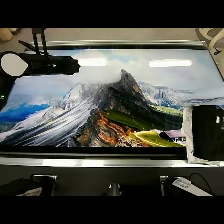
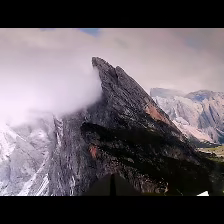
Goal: Fold the shirts.
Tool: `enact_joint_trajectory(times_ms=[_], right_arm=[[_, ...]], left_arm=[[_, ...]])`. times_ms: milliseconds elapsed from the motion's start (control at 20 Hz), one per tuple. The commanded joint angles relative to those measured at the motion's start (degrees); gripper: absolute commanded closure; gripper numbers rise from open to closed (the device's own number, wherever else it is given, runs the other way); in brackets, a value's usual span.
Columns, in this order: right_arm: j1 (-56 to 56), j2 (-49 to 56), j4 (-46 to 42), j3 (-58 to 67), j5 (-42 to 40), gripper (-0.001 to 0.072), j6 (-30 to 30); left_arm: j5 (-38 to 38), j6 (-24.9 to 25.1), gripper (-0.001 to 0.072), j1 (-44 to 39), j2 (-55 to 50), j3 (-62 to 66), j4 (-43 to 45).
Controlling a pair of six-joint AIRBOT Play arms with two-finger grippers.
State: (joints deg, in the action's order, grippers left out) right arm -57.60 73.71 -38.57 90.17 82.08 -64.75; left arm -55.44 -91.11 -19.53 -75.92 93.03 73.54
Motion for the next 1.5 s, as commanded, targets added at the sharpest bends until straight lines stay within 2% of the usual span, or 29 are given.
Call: enact_joint_trajectory(times_ms=[0,100,250,500,850,1050,1100,1200,1250,1300,1450], right_arm=[[-7.5,-3.0,0.5,0.1,0.7,0.0698,-3.2],[-9.2,-4.4,-0.8,0.1,2.4,0.0698,-3.8],[-9.0,-5.9,-9.3,0.1,7.3,0.0698,-6.1],[-9.0,-7.3,-35.2,-2.4,14.4,0.0698,-6.1],[-9.0,-18.3,-36.2,-29.6,4.8,0.0698,-7.2],[-9.0,-20.1,-36.8,-38.7,1.7,0.0697,-6.6],[-9.0,-20.1,-37.4,-39.5,0.8,0.0615,-5.9],[-9.0,-20.1,-36.9,-39.2,-3.8,0.0122,-1.3],[-9.0,-20.1,-35.9,-38.4,-6.3,0.0015,1.9],[-9.0,-20.1,-35.3,-36.5,-7.6,0.002,5.0],[-9.0,-20.1,-34.3,-28.0,-14.2,0.0098,13.7]], left_arm=[[1.3,1.2,0.0683,-0.6,0.0,0.0,0.0],[1.5,1.2,0.0683,-0.5,0.0,0.0,0.0],[1.5,1.2,0.0682,-0.6,0.0,0.0,0.0],[1.5,1.2,0.0683,-0.6,0.0,0.0,0.0],[1.5,1.2,0.0683,-0.6,0.0,0.0,0.0],[1.5,1.2,0.0682,-0.6,0.0,0.0,0.0],[1.5,1.2,0.0682,-0.6,0.0,0.0,0.0],[1.5,1.2,0.0682,-0.6,0.0,0.0,0.0],[1.5,1.2,0.0682,-0.6,0.0,0.0,0.0],[1.6,1.1,0.0683,-0.6,0.1,0.0,0.0],[2.3,1.1,0.0683,-0.5,0.0,0.9,0.0]])
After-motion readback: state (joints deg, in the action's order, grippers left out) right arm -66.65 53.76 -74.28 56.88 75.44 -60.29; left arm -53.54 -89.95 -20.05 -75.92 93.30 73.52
